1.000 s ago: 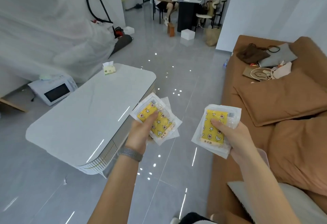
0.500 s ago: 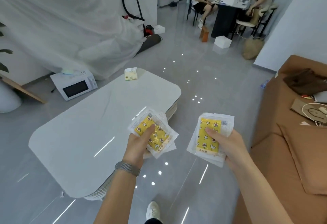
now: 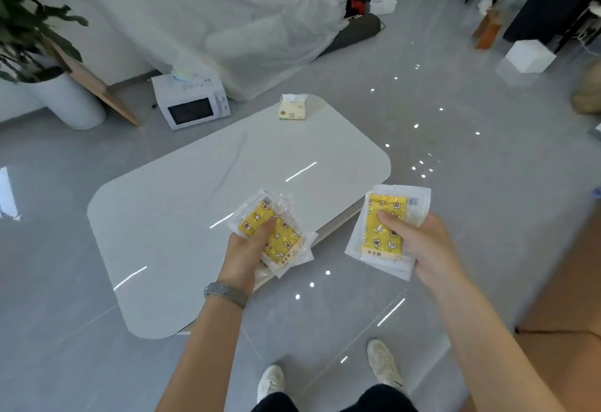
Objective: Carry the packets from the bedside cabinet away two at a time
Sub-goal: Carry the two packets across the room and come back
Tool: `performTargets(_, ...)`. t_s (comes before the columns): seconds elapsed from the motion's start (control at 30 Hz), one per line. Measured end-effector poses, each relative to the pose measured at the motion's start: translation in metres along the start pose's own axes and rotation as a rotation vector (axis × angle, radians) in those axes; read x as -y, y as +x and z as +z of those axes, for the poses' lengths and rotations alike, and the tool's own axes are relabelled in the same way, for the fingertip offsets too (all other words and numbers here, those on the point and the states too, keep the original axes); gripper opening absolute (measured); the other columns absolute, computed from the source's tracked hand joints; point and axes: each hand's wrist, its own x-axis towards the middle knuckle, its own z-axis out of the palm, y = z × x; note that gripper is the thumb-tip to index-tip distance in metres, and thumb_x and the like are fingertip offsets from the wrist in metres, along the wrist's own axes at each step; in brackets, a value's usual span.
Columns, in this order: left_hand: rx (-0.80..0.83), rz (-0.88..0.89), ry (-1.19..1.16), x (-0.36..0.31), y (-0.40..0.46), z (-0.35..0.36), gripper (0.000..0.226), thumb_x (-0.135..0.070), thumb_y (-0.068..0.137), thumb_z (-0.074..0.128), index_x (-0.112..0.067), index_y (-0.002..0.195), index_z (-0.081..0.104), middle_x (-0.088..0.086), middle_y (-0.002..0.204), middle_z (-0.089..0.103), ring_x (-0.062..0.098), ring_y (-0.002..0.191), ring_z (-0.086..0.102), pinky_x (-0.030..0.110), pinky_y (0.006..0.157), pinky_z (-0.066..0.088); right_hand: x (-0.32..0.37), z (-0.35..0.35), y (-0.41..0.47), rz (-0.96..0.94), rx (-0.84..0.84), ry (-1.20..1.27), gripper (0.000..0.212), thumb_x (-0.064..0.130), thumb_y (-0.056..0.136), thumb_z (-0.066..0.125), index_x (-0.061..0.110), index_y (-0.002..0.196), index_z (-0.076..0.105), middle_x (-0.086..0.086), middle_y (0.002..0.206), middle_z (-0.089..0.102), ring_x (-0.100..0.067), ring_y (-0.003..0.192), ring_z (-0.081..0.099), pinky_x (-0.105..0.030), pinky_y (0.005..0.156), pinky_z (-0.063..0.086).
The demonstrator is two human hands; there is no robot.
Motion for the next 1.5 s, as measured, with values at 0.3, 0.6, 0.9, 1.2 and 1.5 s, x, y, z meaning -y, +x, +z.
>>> performTargets(0.3,-0.309,0.002,-0.133,0.098,0.049,0.051,0.008,-0.018,0.092,0.064,-0.017,0.098,0.068,0.006,0.095,0.076,0.026,0.088,0.073,0.043,0.078,0.058,-0.028,-0.037,0.146,0.094,0.304,-0.194,0.029,0.005,0.079,0.076,0.009,0.106,0.069,-0.01,0.098,0.075,-0.026,0.087,0.074,-0.04,0.069,0.061)
performTargets(0.6,-0.495,-0.01,-0.191,0.233,0.12,0.05,0.007,-0.016,0.092,0.063,-0.02,0.095,0.068,0.003,0.092,0.077,0.025,0.088,0.073,0.044,0.086,0.055,-0.154,-0.038,0.255,0.181,0.424,-0.225,0.026,0.005,0.079,0.075,0.011,0.104,0.069,-0.007,0.094,0.076,-0.023,0.085,0.074,-0.037,0.067,0.06)
performTargets(0.9,-0.507,0.096,-0.134,0.355,0.236,-0.011,0.012,-0.014,0.09,0.064,-0.017,0.101,0.068,0.001,0.097,0.076,0.021,0.092,0.073,0.036,0.076,0.06,-0.311,0.008,0.355,0.098,0.602,-0.253,0.019,0.007,0.081,0.075,0.013,0.1,0.071,-0.005,0.094,0.076,-0.021,0.087,0.074,-0.035,0.068,0.06)
performTargets(1.2,-0.373,0.332,0.473,0.433,0.321,-0.066,0.014,-0.026,0.084,0.072,-0.022,0.098,0.072,-0.005,0.093,0.076,0.01,0.088,0.073,0.034,0.079,0.06,-0.441,0.049,0.431,-0.04,0.96,-0.531,0.033,0.025,0.069,0.077,0.015,0.101,0.072,-0.004,0.099,0.076,-0.018,0.093,0.073,-0.032,0.08,0.058)
performTargets(1.5,-0.587,0.376,0.527,0.444,0.303,-0.091,0.023,-0.036,0.083,0.072,-0.017,0.094,0.076,-0.005,0.084,0.076,0.006,0.079,0.072,0.027,0.069,0.06,-0.528,0.083,0.458,-0.14,0.784,-0.763,0.007,0.021,0.083,0.076,0.02,0.087,0.072,0.0,0.089,0.076,-0.017,0.084,0.072,-0.04,0.087,0.057)
